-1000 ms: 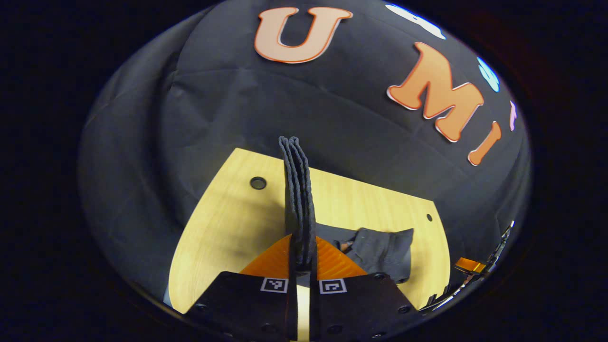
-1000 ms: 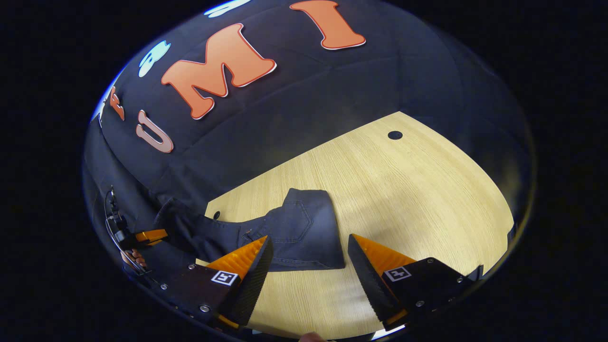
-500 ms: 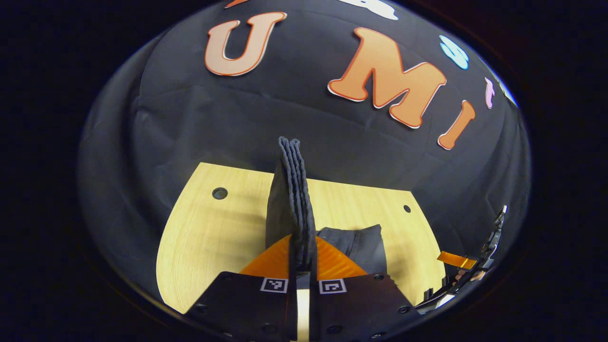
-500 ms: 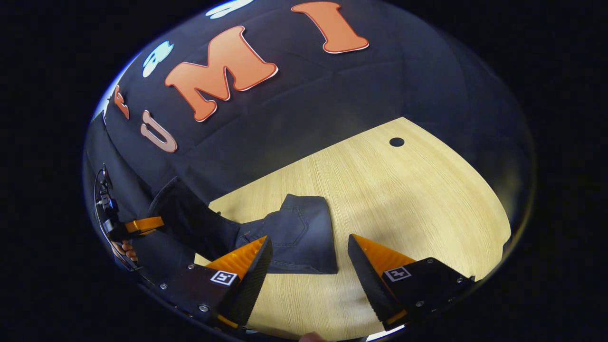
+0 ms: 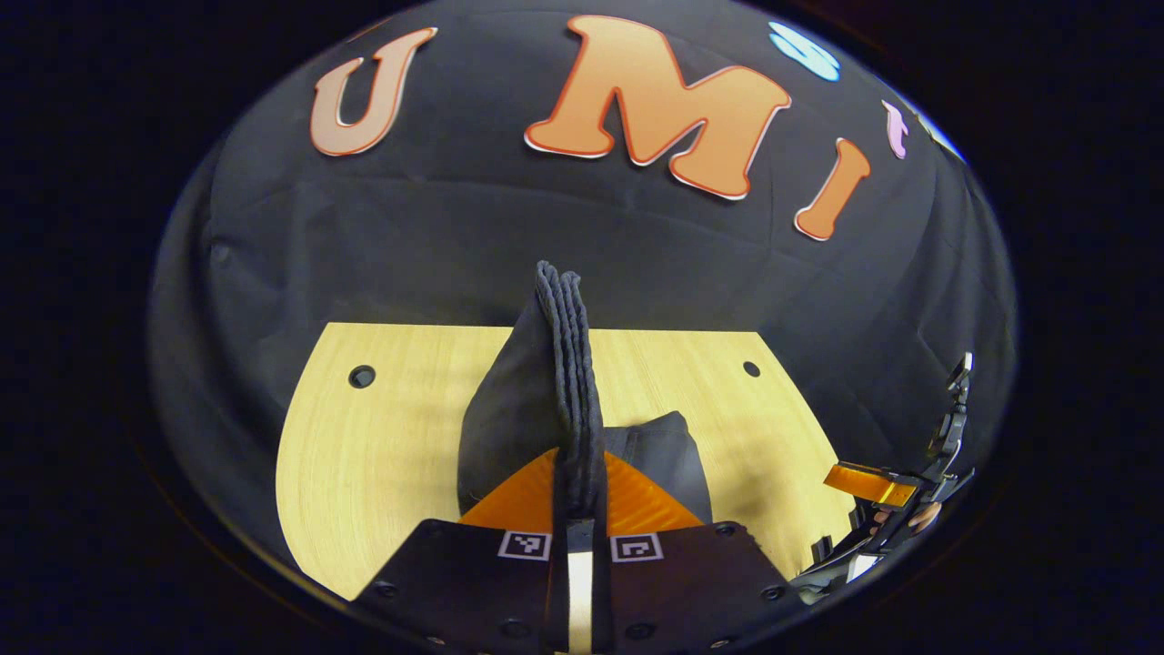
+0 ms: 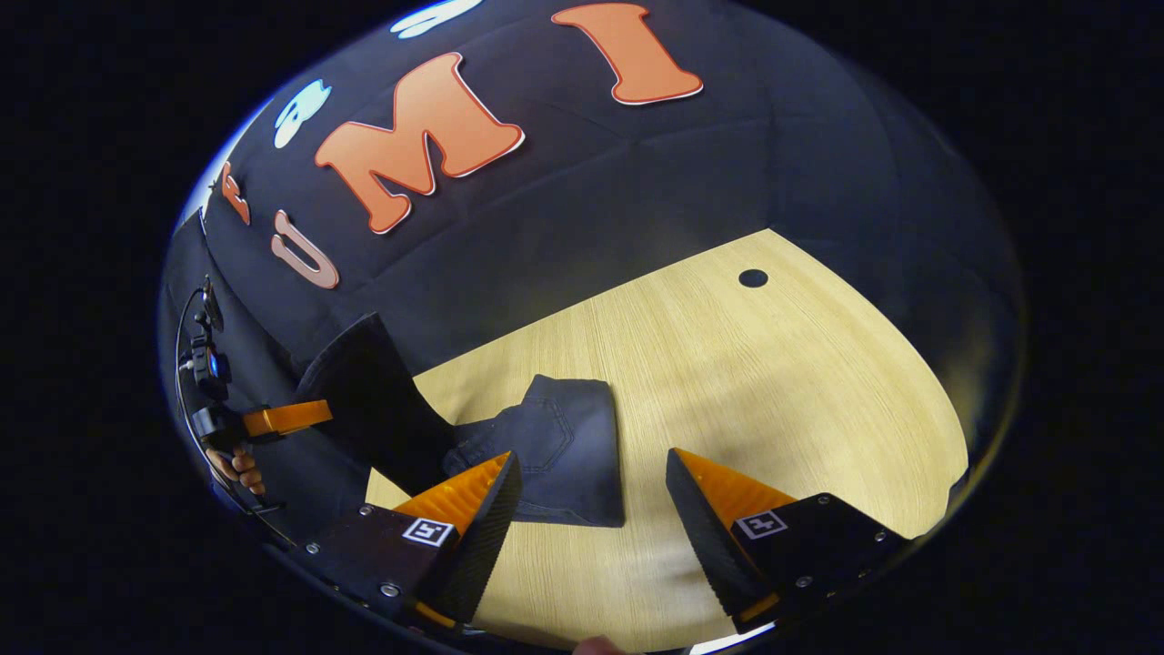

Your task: Grasp the waist and the cuffs of the jeans and fold them to make the two legs overlap; first hold the waist and fold one-third of the jeans toward the cuffs, then hold the cuffs and fold the remaining one-third in the same direction to finish folding.

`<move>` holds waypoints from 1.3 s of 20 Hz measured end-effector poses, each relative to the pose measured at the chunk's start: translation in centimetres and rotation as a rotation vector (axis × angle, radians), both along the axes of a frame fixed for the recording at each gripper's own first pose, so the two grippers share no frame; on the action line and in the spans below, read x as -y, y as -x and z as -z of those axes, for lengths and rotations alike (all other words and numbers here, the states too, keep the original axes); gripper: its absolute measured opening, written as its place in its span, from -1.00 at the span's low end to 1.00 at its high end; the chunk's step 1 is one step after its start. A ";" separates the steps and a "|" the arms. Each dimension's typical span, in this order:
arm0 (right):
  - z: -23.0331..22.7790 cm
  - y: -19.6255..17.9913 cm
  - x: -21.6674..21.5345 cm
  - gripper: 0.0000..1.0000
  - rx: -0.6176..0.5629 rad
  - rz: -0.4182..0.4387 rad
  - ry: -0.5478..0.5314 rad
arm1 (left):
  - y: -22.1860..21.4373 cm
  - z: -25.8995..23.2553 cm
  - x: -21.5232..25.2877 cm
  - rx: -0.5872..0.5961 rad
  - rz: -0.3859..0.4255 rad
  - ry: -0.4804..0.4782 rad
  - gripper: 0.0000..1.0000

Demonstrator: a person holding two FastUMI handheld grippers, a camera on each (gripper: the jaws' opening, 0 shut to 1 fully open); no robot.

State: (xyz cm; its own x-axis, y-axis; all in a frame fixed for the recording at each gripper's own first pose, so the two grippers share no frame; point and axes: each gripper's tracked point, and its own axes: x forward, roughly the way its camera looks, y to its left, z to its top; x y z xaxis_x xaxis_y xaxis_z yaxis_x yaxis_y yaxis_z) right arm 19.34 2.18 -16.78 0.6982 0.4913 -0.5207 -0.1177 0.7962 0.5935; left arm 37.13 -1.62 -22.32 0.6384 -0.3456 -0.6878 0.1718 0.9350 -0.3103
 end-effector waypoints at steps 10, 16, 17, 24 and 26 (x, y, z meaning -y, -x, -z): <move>1.5 -1.5 3.3 0.94 -0.009 -0.001 0.006 | 1.6 4.6 9.0 -0.068 0.147 -0.038 -0.81; 2.8 -2.4 5.2 0.94 -0.020 -0.004 0.012 | 2.5 8.5 12.8 -0.129 0.218 -0.108 -0.80; 2.9 -2.5 5.3 0.94 -0.018 -0.006 0.011 | 2.6 9.3 13.2 -0.137 0.225 -0.128 -0.80; 3.1 -3.1 5.9 0.94 -0.006 -0.014 0.009 | 5.0 11.7 15.6 -0.178 0.276 -0.197 -0.34; 2.8 -3.1 5.8 0.94 0.003 -0.014 -0.004 | 5.4 10.9 16.4 -0.158 0.293 -0.167 -0.16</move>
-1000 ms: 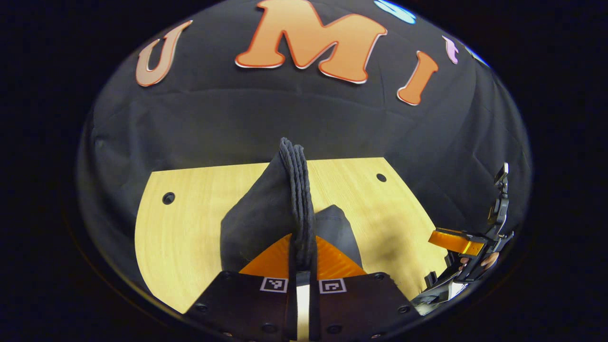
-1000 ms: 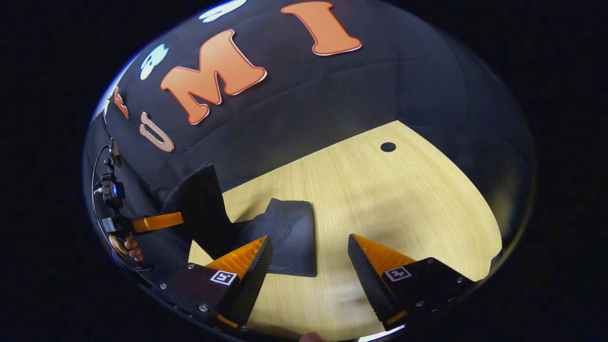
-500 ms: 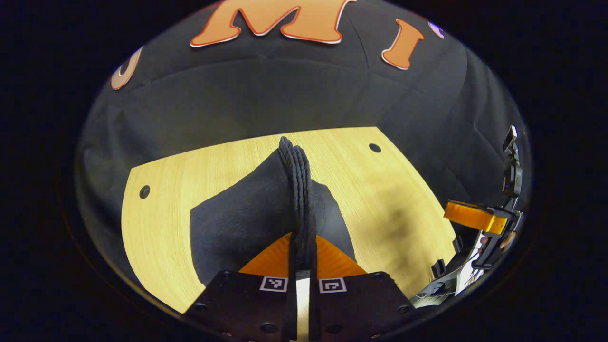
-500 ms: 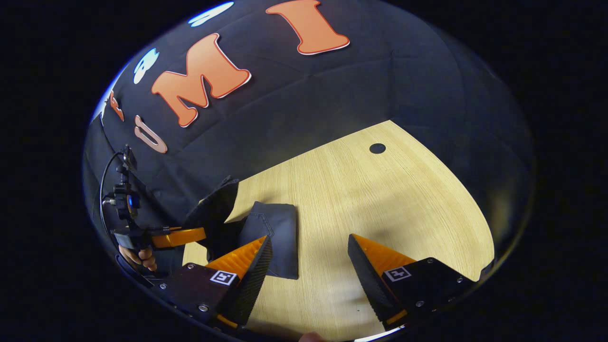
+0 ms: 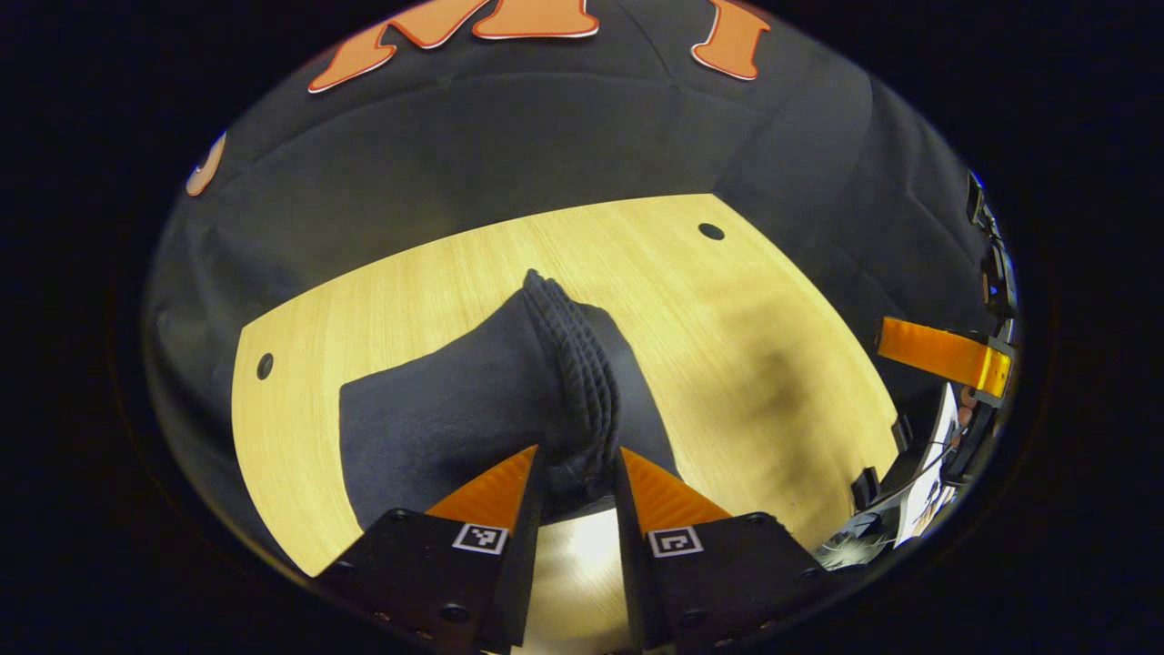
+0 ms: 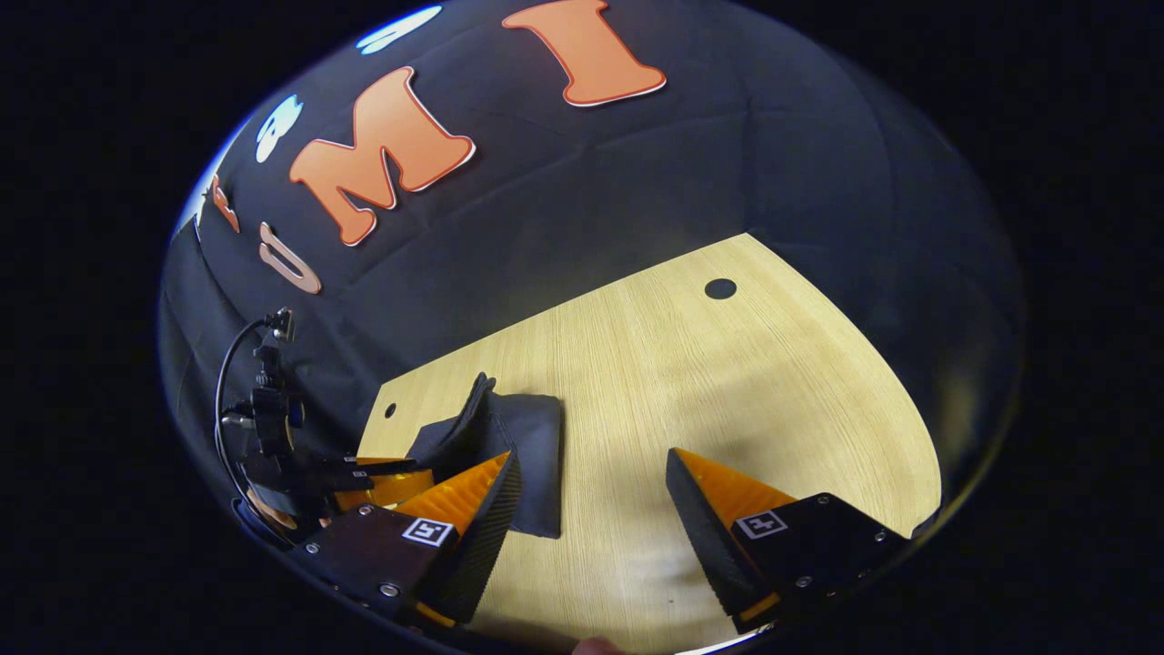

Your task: Grasp the waist and the cuffs of the jeans and fold them to make the two legs overlap; first hold the waist and fold one-third of the jeans toward the cuffs, then hold the cuffs and fold the remaining one-third in the same direction to finish folding.

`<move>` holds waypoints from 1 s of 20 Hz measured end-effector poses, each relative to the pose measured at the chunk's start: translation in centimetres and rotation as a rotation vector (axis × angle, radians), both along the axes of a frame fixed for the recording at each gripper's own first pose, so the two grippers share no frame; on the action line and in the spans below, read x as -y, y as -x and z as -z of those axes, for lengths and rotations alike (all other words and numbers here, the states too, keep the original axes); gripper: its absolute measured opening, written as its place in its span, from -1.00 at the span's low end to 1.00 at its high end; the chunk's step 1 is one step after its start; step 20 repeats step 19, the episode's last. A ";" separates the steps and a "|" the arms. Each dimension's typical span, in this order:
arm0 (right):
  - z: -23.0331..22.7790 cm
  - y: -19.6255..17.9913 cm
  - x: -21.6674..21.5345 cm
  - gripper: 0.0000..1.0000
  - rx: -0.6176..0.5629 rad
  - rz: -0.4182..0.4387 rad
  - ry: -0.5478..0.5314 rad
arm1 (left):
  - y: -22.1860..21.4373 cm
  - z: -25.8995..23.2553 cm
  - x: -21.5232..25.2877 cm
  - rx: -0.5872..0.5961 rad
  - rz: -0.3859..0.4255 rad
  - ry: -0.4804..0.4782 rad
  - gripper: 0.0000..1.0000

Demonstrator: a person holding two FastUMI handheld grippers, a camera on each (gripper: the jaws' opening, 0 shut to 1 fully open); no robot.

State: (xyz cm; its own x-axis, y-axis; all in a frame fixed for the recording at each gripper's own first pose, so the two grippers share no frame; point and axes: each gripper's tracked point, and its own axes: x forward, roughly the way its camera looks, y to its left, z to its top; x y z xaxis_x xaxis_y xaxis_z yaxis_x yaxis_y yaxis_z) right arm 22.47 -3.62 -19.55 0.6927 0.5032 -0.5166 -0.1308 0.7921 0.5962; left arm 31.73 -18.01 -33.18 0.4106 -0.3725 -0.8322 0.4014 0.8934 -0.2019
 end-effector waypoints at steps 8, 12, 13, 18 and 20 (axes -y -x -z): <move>-3.9 -0.5 -1.0 0.94 0.168 0.009 0.051 | 0.4 -5.8 -0.8 0.203 -0.002 0.015 0.56; -6.6 -0.2 -2.3 0.94 0.280 -0.003 0.099 | 0.4 -9.3 -2.5 0.324 -0.065 0.017 0.63; -7.5 -0.2 -2.3 0.93 0.320 0.002 0.114 | 0.1 -9.9 -3.1 0.365 -0.091 0.011 0.64; -10.8 -0.1 -3.8 0.94 0.502 0.018 0.148 | -0.5 -13.6 -7.2 0.583 -0.249 0.043 0.83; -11.1 0.1 -4.1 0.94 0.528 0.013 0.157 | -0.3 -14.0 -8.1 0.614 -0.288 0.050 0.83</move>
